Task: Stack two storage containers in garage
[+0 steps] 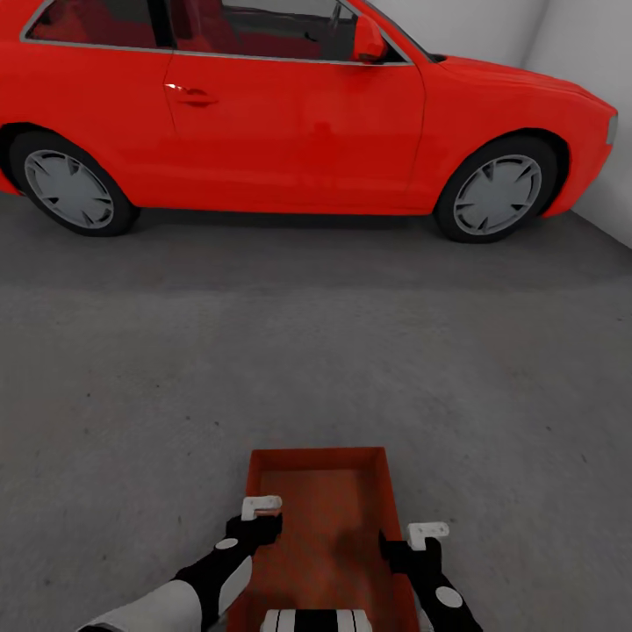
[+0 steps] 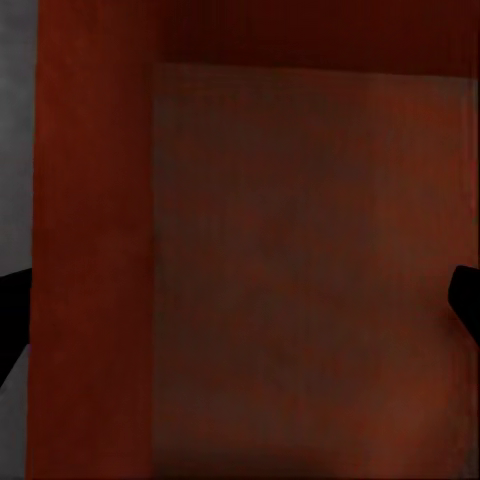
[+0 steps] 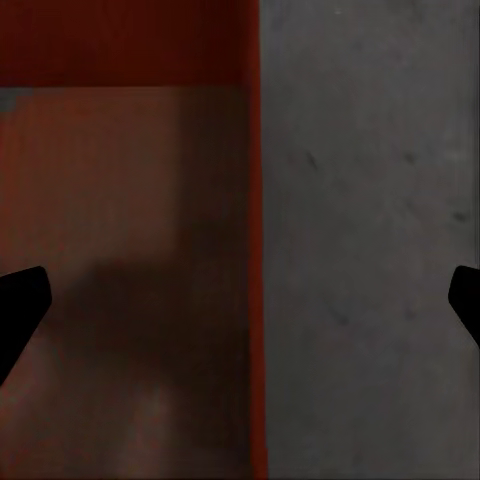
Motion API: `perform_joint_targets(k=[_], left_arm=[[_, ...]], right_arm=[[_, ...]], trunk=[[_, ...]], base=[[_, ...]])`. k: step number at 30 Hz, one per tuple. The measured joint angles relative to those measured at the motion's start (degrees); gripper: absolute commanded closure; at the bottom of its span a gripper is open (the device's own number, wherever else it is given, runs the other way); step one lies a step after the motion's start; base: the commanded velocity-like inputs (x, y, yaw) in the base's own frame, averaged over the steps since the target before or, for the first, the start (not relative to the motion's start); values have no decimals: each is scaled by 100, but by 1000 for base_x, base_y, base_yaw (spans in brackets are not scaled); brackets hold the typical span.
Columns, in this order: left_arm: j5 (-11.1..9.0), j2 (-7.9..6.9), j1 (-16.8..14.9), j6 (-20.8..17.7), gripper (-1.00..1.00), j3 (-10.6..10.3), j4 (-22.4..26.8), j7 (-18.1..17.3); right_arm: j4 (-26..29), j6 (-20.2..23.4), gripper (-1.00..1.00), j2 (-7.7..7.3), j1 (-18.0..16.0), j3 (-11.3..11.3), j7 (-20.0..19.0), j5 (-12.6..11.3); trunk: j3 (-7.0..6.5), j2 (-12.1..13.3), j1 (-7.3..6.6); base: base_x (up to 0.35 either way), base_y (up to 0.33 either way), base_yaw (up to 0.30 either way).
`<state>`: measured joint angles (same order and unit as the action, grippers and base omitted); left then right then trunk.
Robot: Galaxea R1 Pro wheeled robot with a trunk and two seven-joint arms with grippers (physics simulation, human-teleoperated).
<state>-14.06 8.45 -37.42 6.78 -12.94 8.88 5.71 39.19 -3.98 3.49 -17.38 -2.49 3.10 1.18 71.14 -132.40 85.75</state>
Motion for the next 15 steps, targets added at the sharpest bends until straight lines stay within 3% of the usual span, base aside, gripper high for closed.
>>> perform_joint_targets(k=[3, 7, 11, 15], left_arm=[[2, -77, -1, -694, -100, 113, 775, -11], [-3, -109, -2, -952, -100, 438, 1286, -19], [20, -113, -2, -1151, -100, 564, 1755, -24], [50, -112, -2, -1794, -100, 567, 2326, 7]], right_arm=[[100, -1, -100, -4, 0, 7, 0, 5], [388, 40, -100, -52, -1, 53, 0, 3], [916, 794, -100, -104, -2, 83, -10, 2], [1439, 1364, -100, -109, -1, 89, -9, -7]], trunk=[[0, 0, 0], [0, 0, 0], [0, 0, 0], [-1, 0, 0]], base=[[0, 0, 0], [0, 0, 0], [0, 0, 0], [0, 0, 0]])
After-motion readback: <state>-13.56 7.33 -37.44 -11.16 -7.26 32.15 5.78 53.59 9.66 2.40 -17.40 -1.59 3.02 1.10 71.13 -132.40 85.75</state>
